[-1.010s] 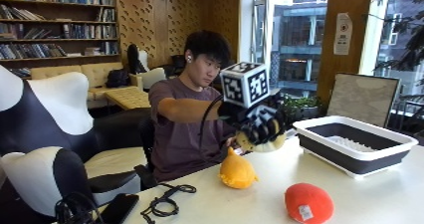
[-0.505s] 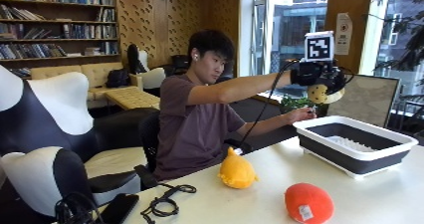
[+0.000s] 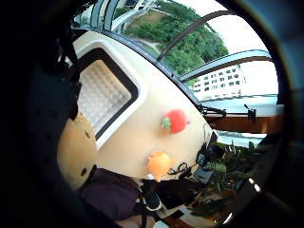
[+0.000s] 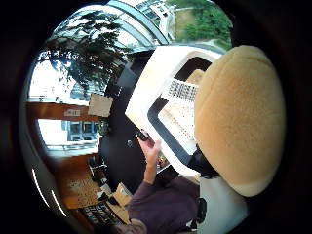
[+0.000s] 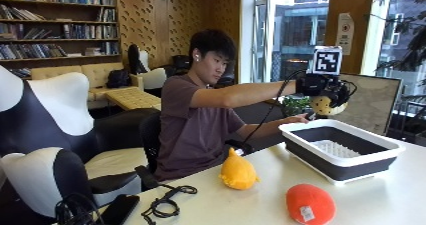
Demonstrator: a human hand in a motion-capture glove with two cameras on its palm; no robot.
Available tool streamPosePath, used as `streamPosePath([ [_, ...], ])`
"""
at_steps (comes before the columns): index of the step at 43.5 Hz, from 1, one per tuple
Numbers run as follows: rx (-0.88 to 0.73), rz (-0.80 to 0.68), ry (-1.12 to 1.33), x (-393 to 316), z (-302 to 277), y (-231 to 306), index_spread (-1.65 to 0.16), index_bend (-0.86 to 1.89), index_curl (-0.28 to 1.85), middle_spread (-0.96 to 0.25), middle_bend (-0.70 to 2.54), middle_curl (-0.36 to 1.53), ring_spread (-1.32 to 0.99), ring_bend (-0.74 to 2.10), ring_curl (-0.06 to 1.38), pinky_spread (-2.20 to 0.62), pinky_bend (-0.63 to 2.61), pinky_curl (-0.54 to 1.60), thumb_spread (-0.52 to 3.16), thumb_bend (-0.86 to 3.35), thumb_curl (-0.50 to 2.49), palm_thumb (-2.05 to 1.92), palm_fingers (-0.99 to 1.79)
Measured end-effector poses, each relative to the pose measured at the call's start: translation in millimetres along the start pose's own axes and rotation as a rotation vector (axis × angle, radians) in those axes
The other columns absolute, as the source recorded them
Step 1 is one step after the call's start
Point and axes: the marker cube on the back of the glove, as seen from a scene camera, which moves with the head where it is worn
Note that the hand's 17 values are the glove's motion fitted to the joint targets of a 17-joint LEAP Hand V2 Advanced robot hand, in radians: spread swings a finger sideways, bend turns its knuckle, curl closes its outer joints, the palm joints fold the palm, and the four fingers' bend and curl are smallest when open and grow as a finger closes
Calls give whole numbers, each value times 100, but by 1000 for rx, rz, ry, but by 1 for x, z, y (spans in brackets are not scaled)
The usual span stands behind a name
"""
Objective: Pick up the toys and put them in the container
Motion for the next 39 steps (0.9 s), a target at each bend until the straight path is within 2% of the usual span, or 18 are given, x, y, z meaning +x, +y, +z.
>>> streamPosePath([
  [4, -13, -80, -33, 16, 9, 13, -37, 18, 50, -51, 47, 56, -45, 117, 60, -35, 126, 49, 62, 6, 85, 72, 50],
  [11, -51, -29, 3, 56, 48, 30, -34, 16, 50, -44, 45, 60, -43, 115, 60, -33, 127, 48, 74, 4, 86, 67, 45],
  [14, -119, -22, -83, 65, 67, 38, -33, 14, 49, -41, 45, 61, -41, 116, 60, -32, 124, 46, 87, 1, 83, 60, 44],
  [18, -212, -65, -236, 83, 90, 49, -29, 7, 48, -25, 30, 58, -30, 100, 59, -21, 131, 51, 101, -7, 74, 42, -21],
  [19, -219, -69, -276, 89, 94, 51, -28, 7, 46, -21, 24, 56, -25, 88, 56, -17, 130, 49, 103, -9, 71, 36, -38],
  [22, -218, -68, -343, 110, 99, 56, -27, 8, 41, -12, 18, 52, -17, 69, 49, -10, 126, 45, 109, -8, 65, 27, -42],
  [27, -214, -43, -350, 149, 100, 66, -26, 7, 35, -4, 13, 47, -9, 54, 41, -3, 118, 41, 116, -6, 57, 15, -37],
  [39, -190, 8, -276, 220, 81, 136, -24, 7, 27, 3, 12, 38, 0, 40, 35, 4, 105, 36, 124, -3, 46, 6, -29],
])
